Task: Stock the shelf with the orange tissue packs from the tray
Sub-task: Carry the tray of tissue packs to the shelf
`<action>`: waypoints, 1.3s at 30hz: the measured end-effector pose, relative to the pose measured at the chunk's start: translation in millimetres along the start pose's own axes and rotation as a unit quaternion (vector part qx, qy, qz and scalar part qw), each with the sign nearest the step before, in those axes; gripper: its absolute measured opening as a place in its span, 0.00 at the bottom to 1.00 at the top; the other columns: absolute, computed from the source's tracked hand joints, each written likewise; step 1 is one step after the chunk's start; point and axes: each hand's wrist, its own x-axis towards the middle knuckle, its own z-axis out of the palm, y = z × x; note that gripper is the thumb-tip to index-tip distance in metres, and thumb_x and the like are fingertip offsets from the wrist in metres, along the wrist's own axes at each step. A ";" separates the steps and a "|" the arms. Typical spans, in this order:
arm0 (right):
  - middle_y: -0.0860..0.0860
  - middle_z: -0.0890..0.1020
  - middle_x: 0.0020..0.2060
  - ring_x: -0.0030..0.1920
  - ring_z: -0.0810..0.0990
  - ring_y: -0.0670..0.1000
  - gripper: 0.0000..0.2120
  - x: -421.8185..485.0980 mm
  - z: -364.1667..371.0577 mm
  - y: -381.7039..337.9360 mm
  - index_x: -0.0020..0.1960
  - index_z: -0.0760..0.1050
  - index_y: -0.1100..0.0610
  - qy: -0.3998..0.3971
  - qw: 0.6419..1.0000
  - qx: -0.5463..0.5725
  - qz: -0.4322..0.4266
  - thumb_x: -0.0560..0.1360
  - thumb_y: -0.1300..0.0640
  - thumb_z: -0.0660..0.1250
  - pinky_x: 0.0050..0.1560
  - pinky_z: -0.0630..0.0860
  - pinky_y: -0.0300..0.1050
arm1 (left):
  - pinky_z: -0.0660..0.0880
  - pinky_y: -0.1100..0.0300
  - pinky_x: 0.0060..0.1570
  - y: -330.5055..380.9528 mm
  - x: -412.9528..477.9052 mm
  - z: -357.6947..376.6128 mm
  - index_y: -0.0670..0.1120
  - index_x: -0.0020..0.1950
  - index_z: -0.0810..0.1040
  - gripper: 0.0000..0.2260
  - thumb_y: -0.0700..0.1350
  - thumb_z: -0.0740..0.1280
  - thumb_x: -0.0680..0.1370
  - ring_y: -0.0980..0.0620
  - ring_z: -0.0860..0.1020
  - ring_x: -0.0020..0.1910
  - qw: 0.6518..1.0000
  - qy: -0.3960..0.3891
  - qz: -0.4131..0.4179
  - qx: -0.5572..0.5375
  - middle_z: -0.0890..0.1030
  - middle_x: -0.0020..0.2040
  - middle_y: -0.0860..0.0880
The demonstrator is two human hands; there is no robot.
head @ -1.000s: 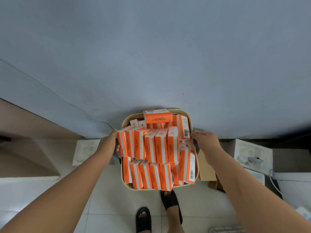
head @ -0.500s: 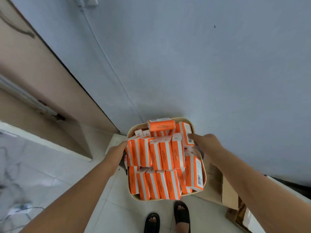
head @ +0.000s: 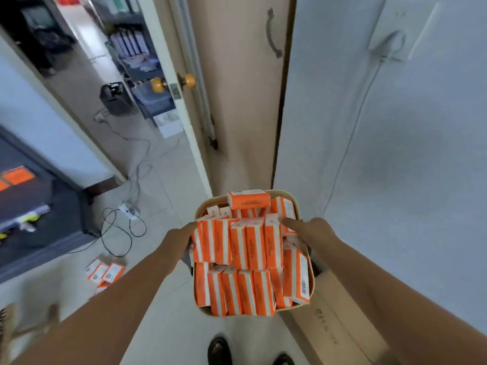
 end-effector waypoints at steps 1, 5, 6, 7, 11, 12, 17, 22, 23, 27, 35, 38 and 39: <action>0.51 0.86 0.41 0.35 0.87 0.51 0.30 -1.7 15.8 -13.9 0.56 0.79 0.56 -0.016 1.000 -0.015 -0.010 0.68 0.33 0.77 0.38 0.84 0.46 | 0.76 0.44 0.64 -12.6 1.3 -21.9 0.41 0.52 0.78 0.14 0.53 0.70 0.81 0.42 0.80 0.45 0.999 0.021 0.016 -0.024 0.82 0.46 0.39; 0.47 0.82 0.31 0.23 0.81 0.44 0.22 -25.0 79.9 -66.1 0.50 0.76 0.56 -0.088 0.994 -0.047 -0.038 0.71 0.41 0.78 0.22 0.73 0.38 | 0.78 0.47 0.60 -54.1 5.7 -103.3 0.42 0.45 0.78 0.15 0.54 0.70 0.80 0.43 0.81 0.42 0.992 0.090 0.020 -0.090 0.82 0.41 0.41; 0.47 0.82 0.30 0.21 0.80 0.43 0.19 -28.7 97.1 -77.6 0.47 0.75 0.57 -0.107 0.992 -0.051 -0.036 0.72 0.45 0.78 0.19 0.71 0.36 | 0.79 0.48 0.59 -65.8 9.7 -123.2 0.43 0.43 0.77 0.16 0.54 0.70 0.80 0.43 0.82 0.42 0.990 0.096 0.019 -0.097 0.83 0.40 0.40; 0.49 0.81 0.31 0.20 0.79 0.43 0.17 -33.7 116.0 -88.8 0.46 0.74 0.58 -0.125 0.990 -0.057 -0.034 0.74 0.47 0.78 0.17 0.70 0.35 | 0.80 0.48 0.59 -77.4 12.3 -142.6 0.43 0.43 0.77 0.16 0.55 0.72 0.79 0.43 0.83 0.42 0.989 0.103 0.012 -0.104 0.84 0.40 0.40; 0.53 0.83 0.37 0.20 0.80 0.46 0.22 -51.8 198.6 -123.1 0.54 0.78 0.62 -0.172 0.978 -0.109 -0.055 0.73 0.46 0.79 0.17 0.70 0.35 | 0.79 0.54 0.44 -127.1 5.2 -211.4 0.42 0.45 0.77 0.11 0.49 0.73 0.79 0.46 0.81 0.38 0.976 0.162 -0.010 -0.144 0.82 0.41 0.42; 0.54 0.83 0.37 0.21 0.81 0.46 0.22 -54.8 219.5 -128.8 0.54 0.78 0.62 -0.184 0.974 -0.117 -0.058 0.72 0.47 0.79 0.18 0.71 0.36 | 0.78 0.56 0.42 -139.7 1.3 -226.7 0.42 0.47 0.77 0.11 0.49 0.73 0.79 0.47 0.80 0.39 0.974 0.170 -0.014 -0.151 0.82 0.42 0.42; 0.54 0.86 0.36 0.31 0.84 0.50 0.28 -60.1 316.2 -148.8 0.47 0.82 0.61 -0.229 0.955 -0.165 -0.094 0.61 0.40 0.84 0.33 0.76 0.44 | 0.82 0.45 0.55 -212.2 -3.3 -305.6 0.41 0.50 0.80 0.16 0.54 0.76 0.75 0.42 0.85 0.48 0.963 0.205 -0.046 -0.166 0.85 0.47 0.41; 0.53 0.87 0.33 0.35 0.86 0.52 0.24 -88.3 406.9 -164.3 0.49 0.82 0.61 -0.296 0.918 -0.224 -0.141 0.68 0.41 0.80 0.34 0.76 0.43 | 0.85 0.50 0.48 -250.7 -27.1 -349.6 0.49 0.57 0.78 0.16 0.56 0.75 0.76 0.46 0.86 0.48 0.924 0.300 -0.063 -0.230 0.85 0.50 0.46; 0.53 0.87 0.35 0.36 0.86 0.53 0.26 -94.7 424.2 -166.3 0.50 0.81 0.60 -0.315 0.907 -0.236 -0.149 0.67 0.39 0.80 0.35 0.77 0.44 | 0.85 0.52 0.45 -254.7 -32.9 -354.4 0.50 0.55 0.79 0.14 0.57 0.73 0.77 0.48 0.86 0.47 0.915 0.314 -0.069 -0.243 0.85 0.49 0.47; 0.49 0.87 0.32 0.32 0.87 0.50 0.28 -117.2 486.0 -176.9 0.50 0.80 0.56 -0.397 0.855 -0.286 -0.170 0.66 0.33 0.78 0.35 0.78 0.43 | 0.76 0.61 0.34 -280.1 -50.4 -370.8 0.48 0.47 0.77 0.15 0.60 0.69 0.80 0.50 0.82 0.42 0.875 0.352 -0.162 -0.289 0.82 0.46 0.48; 0.49 0.88 0.37 0.37 0.88 0.52 0.38 -194.4 604.2 -201.1 0.54 0.80 0.53 -0.506 0.739 -0.376 -0.235 0.56 0.27 0.80 0.45 0.84 0.49 | 0.74 0.59 0.30 -361.2 -100.4 -390.9 0.41 0.49 0.82 0.19 0.58 0.68 0.80 0.50 0.83 0.31 0.785 0.433 -0.259 -0.360 0.85 0.35 0.46; 0.51 0.87 0.34 0.37 0.88 0.54 0.35 -232.0 645.3 -193.7 0.51 0.80 0.55 -0.513 0.707 -0.416 -0.253 0.58 0.29 0.80 0.52 0.84 0.54 | 0.78 0.58 0.30 -392.2 -123.3 -394.1 0.39 0.50 0.82 0.18 0.55 0.68 0.80 0.46 0.85 0.29 0.747 0.456 -0.268 -0.404 0.86 0.36 0.43; 0.50 0.87 0.34 0.37 0.88 0.54 0.32 -246.8 657.5 -190.1 0.51 0.80 0.55 -0.519 0.694 -0.427 -0.257 0.61 0.32 0.81 0.51 0.83 0.53 | 0.79 0.57 0.32 -403.5 -130.4 -396.1 0.39 0.50 0.82 0.18 0.55 0.67 0.81 0.44 0.86 0.31 0.736 0.459 -0.268 -0.420 0.87 0.37 0.42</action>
